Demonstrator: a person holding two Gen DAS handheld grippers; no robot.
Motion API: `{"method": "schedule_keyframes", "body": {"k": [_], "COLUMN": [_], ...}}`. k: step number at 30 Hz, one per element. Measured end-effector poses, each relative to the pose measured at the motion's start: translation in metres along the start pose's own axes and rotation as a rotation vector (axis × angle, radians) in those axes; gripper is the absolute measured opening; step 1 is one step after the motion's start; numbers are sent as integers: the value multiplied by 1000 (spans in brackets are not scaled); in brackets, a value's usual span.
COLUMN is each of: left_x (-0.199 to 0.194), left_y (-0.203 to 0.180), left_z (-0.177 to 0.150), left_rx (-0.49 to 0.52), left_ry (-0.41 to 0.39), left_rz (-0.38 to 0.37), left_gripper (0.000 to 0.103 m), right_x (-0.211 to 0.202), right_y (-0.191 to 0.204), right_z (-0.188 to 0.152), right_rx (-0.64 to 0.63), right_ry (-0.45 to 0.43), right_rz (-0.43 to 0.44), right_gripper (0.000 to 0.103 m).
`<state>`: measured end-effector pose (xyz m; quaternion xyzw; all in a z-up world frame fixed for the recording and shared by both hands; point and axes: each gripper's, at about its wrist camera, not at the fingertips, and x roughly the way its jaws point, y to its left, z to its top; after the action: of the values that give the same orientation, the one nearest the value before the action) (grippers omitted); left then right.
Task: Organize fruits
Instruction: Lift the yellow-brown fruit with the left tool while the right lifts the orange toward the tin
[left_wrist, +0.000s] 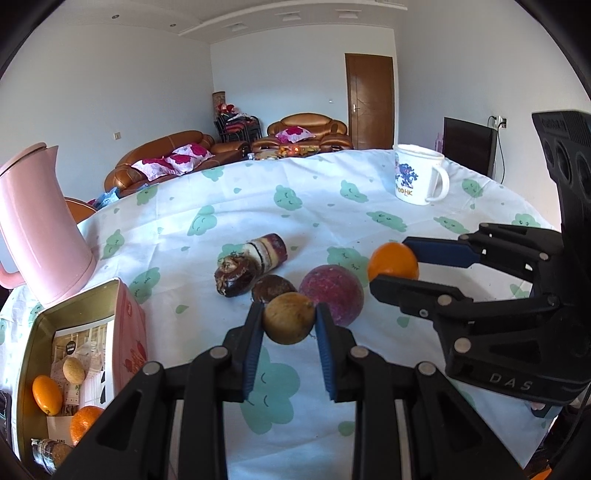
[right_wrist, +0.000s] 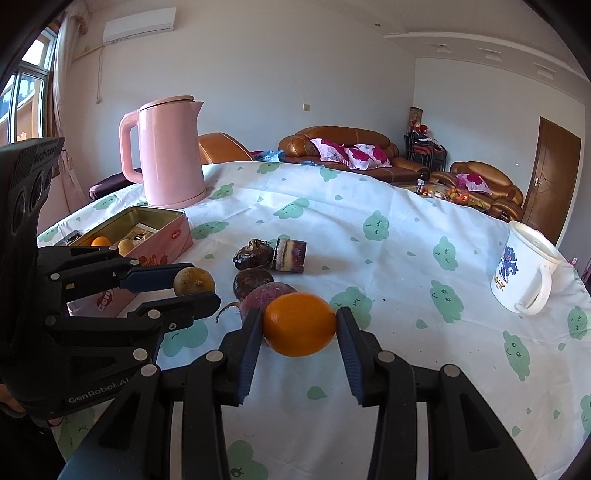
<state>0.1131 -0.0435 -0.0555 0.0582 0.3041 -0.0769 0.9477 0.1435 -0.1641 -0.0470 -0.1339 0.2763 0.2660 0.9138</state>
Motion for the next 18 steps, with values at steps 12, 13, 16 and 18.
{"method": "schedule_keyframes", "body": {"k": [12, 13, 16, 18], "left_x": [-10, -10, -13, -14], "left_y": [-1, -1, -1, -1], "left_z": [-1, -1, -1, -2], "left_rx": [1, 1, 1, 1], "left_ry": [-53, -57, -69, -77], "left_rz": [31, 35, 43, 47], "left_gripper": [30, 30, 30, 30], "right_x": [-10, -11, -13, -15], "right_y": [1, 2, 3, 4], "right_z": [-1, -1, -1, -2], "right_rx": [-8, -10, -17, -22], "right_ry": [-58, -63, -73, -79], "right_rz": [1, 3, 0, -1], "right_gripper": [43, 43, 43, 43]}}
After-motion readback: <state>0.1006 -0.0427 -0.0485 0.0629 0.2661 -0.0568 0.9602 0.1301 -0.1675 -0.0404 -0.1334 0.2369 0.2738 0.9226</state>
